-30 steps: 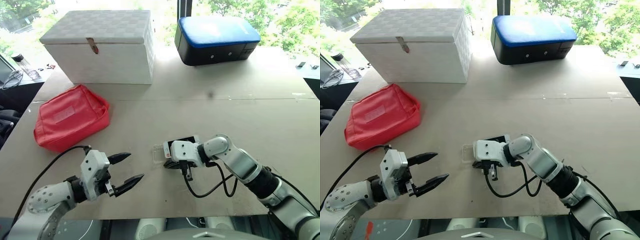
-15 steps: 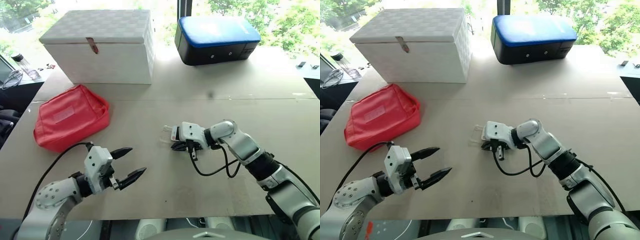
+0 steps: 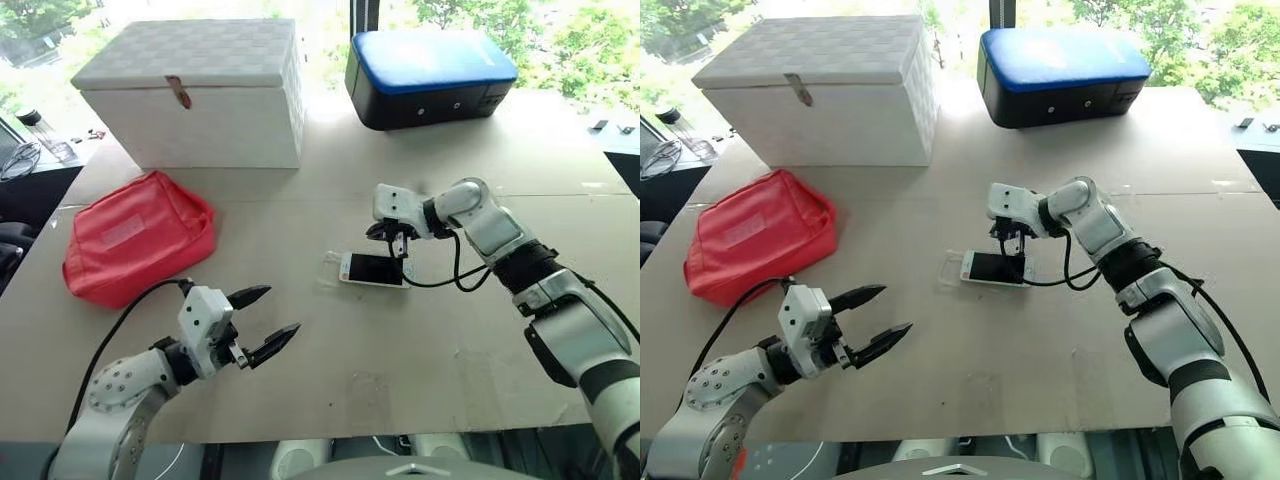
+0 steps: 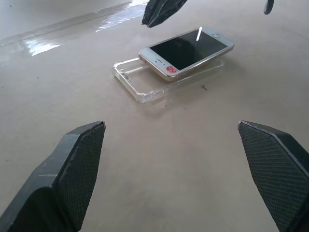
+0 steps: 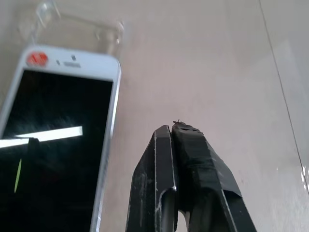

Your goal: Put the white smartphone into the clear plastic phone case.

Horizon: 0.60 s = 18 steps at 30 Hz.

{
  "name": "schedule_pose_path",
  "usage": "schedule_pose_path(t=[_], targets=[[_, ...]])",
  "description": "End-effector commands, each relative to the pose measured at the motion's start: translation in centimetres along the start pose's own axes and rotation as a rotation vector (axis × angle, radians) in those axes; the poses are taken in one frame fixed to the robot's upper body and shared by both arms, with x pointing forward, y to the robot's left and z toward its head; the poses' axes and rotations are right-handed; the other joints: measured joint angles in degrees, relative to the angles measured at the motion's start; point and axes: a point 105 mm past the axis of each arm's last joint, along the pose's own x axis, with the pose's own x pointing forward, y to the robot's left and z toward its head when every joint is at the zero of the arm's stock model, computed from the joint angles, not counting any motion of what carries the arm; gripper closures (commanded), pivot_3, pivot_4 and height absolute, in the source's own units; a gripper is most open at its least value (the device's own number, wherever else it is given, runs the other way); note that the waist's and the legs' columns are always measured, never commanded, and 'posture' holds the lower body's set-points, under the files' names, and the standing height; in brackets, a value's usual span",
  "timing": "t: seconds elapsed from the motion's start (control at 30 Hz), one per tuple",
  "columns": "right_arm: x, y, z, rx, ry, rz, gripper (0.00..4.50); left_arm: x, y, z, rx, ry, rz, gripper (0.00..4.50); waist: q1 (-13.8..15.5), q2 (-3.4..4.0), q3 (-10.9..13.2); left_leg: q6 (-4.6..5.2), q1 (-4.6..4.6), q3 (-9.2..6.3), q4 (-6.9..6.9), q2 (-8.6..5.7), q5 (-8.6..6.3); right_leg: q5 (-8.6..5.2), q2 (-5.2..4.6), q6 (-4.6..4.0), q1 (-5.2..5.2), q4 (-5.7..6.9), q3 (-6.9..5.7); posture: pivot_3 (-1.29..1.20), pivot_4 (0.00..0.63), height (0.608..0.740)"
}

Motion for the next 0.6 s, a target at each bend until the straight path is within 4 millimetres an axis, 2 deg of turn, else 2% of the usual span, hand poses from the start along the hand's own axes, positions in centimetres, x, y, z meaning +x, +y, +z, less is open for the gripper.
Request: schedule_pose_path(t=[0.03,0.33,0.6], targets=[[-0.7,-0.4,-0.3,-0.098,0.044,0.056,4.43,0.1,-0.2,0.4,0.031,-0.025,0.003,0.00,-0.1,0.00,0.0,0.00,0.00,0.04,-0.03,0.01,0.00,0.00,0.00,0.01,-0.02,0.00,0.04,0.00,0.150,0.740],[-1.4,0.7,-0.7,-0.114,0.048,0.147,4.43,-0.2,-0.6,-0.1,0.029,-0.022,0.015,0.00,0.0,0.05,0.0,-0.06,0.01,0.02,-0.04,0.15,-0.05,0.00,-0.07,-0.02,-0.04,0.00,0.04,0.00,0.150,0.740],[-1.3,2.2,-0.2,-0.136,-0.013,0.196,4.43,0.0,-0.3,0.0,0.031,-0.027,0.008,0.00,0.1,0.04,0.0,-0.06,0.02,0.02,-0.01,0.16,-0.05,0.03,-0.05,-0.06,-0.03,0.01,0.04,0.00,0.150,0.740]])
